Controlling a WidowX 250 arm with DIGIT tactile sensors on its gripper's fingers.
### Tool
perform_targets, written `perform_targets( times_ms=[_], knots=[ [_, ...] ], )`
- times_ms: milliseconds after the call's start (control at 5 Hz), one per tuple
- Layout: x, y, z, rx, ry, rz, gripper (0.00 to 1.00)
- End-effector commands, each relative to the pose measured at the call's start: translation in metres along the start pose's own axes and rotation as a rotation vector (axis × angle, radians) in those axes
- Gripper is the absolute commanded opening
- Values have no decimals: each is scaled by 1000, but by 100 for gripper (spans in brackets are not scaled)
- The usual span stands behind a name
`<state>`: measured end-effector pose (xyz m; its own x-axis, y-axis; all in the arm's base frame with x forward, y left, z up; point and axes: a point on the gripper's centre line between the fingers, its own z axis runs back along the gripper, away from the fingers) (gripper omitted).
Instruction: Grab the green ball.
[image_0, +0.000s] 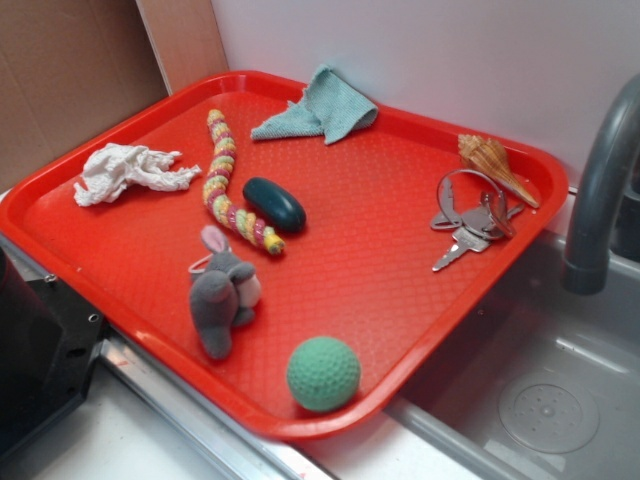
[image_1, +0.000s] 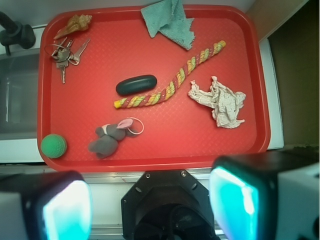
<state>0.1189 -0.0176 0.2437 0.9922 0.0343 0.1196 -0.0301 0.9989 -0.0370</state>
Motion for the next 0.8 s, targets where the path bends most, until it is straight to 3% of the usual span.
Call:
perform_targets(
  times_ms=[0,200,400,600],
  knots=[
    [0,0,0,0,0,0,100],
    [6,-49,-34,43,40,13,100],
    [11,-99,-52,13,73,78,100],
    [17,-127,-74,-125,116,346,100]
  ],
)
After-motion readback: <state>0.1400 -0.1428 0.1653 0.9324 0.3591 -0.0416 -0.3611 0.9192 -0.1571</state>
